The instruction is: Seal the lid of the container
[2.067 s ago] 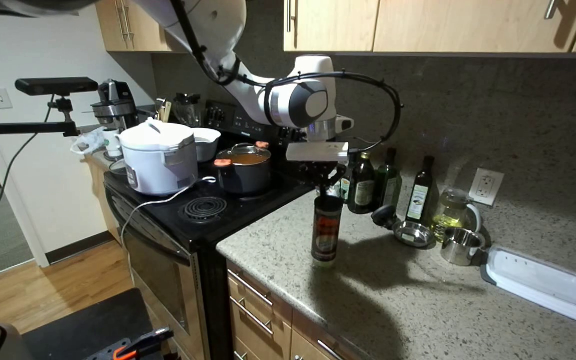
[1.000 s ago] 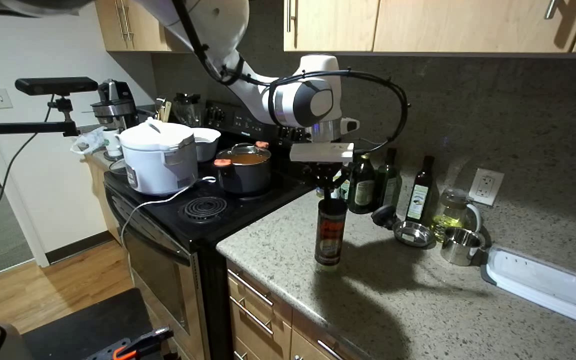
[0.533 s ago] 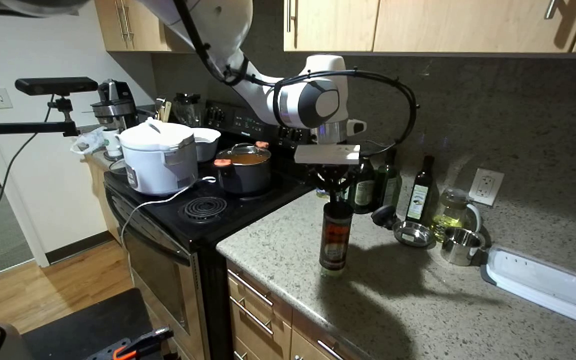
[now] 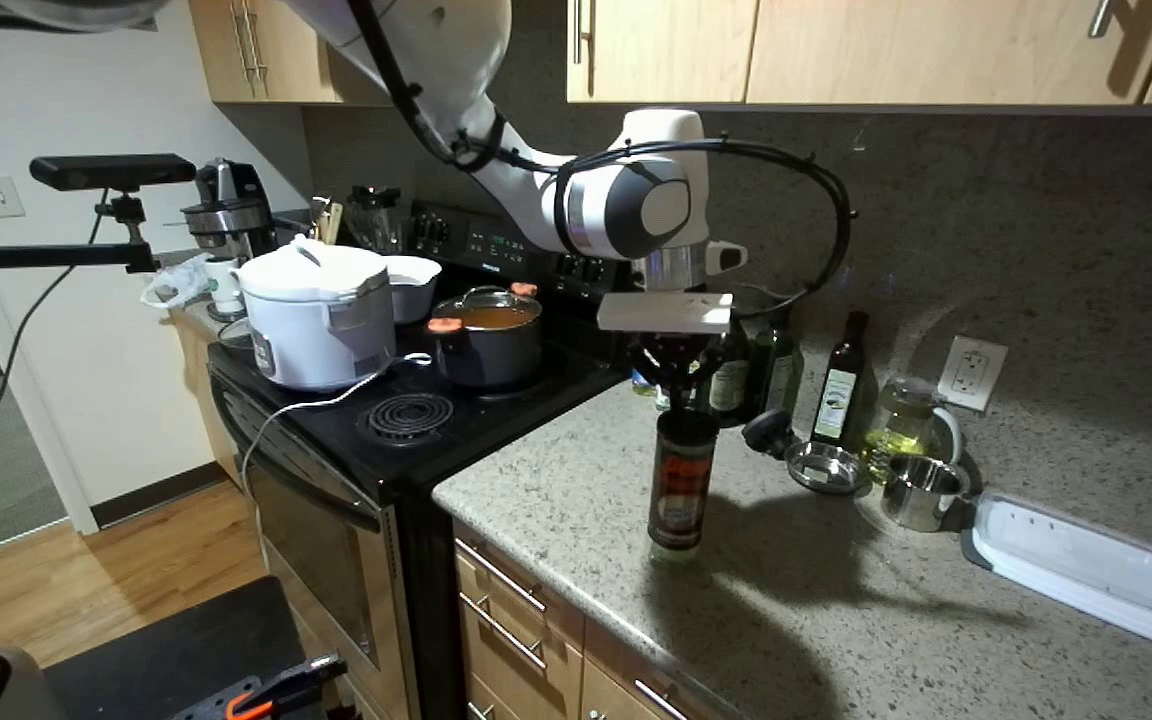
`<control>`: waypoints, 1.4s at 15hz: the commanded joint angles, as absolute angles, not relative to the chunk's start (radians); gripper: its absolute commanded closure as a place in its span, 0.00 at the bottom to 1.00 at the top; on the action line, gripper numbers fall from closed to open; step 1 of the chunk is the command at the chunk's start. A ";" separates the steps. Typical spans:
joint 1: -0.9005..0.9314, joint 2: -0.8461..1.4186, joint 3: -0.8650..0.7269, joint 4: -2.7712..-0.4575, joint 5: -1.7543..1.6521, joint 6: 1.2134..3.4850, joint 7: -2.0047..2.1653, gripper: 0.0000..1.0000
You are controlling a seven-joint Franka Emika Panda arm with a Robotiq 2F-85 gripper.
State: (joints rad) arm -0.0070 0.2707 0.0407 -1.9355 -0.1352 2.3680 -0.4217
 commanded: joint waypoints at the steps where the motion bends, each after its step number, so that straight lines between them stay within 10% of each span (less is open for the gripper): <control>1: -0.020 0.202 0.038 -1.991 -0.132 2.317 -0.412 1.00; 4: -0.026 0.184 0.036 -1.999 -0.132 2.274 -0.416 1.00; 6: -0.029 0.173 0.035 -2.001 -0.123 2.248 -0.420 0.73; 16: -0.016 0.100 0.037 -1.997 -0.138 2.225 -0.418 0.01; 19: -0.010 0.104 0.036 -1.982 -0.141 2.225 -0.413 0.01; 20: -0.007 0.109 0.035 -1.978 -0.145 2.227 -0.410 0.25; 21: -0.006 0.115 0.035 -1.973 -0.146 2.228 -0.410 0.26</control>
